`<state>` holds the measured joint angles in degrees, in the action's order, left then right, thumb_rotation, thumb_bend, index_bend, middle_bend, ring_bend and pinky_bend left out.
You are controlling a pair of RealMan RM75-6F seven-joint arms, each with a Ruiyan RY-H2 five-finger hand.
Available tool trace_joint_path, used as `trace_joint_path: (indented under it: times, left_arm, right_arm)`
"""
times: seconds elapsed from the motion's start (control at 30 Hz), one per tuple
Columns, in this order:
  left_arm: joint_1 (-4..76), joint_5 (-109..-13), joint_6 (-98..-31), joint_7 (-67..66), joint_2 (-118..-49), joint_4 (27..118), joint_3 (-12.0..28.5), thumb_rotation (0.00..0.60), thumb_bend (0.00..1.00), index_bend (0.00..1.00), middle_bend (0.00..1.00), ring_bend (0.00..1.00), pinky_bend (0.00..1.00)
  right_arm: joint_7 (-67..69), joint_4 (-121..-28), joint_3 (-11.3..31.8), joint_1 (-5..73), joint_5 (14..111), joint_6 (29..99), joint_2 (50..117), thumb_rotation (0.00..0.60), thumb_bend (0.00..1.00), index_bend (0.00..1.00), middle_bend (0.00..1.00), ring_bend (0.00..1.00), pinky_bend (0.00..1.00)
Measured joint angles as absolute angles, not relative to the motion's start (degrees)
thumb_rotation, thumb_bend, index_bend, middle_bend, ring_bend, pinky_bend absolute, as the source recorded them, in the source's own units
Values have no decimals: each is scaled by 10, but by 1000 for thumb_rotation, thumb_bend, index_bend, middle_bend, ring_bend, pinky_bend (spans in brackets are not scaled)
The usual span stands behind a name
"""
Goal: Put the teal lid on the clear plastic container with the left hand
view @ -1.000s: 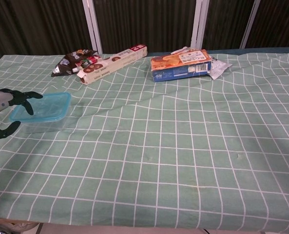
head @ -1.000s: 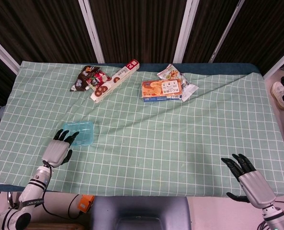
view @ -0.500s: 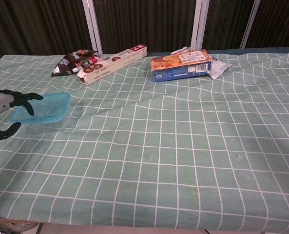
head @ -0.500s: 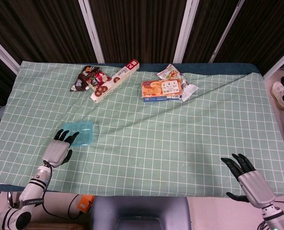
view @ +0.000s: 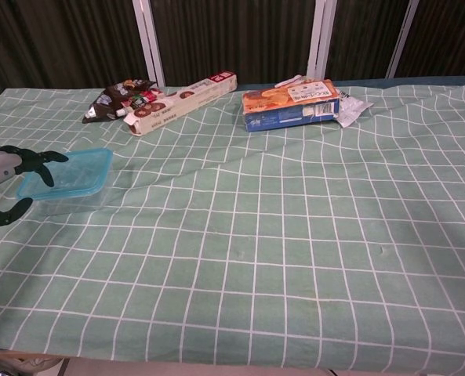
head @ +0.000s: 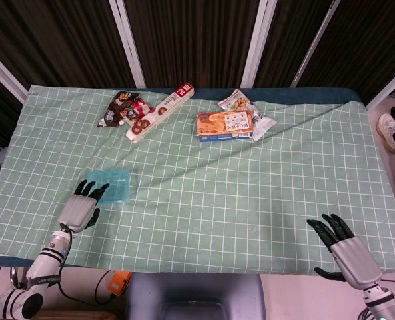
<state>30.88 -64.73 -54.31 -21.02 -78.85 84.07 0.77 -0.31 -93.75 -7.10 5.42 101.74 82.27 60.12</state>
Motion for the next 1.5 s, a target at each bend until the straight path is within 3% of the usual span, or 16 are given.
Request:
trace_joint_path:
  times: [0.23,0.5,1.5]
  left_arm:
    - [308,-666,-571,-202,-787,843,20,600,578,0,261,76,63]
    - [312,-698,-631,-181,-774,865,67,600,580,0,255,76,62]
    - [335,-628,-564,-202,-825,771,68,600,581,0,232,73,61]
  right_arm:
    - [0,-937,-71,54,1019,825,600,600,186,155,259,0,0]
    - [4,-935,-72,52,1022,830,599,600,186,155,259,0,0]
    - [8,-933,-73,52,1024,831,598,600,185,155,259,0,0]
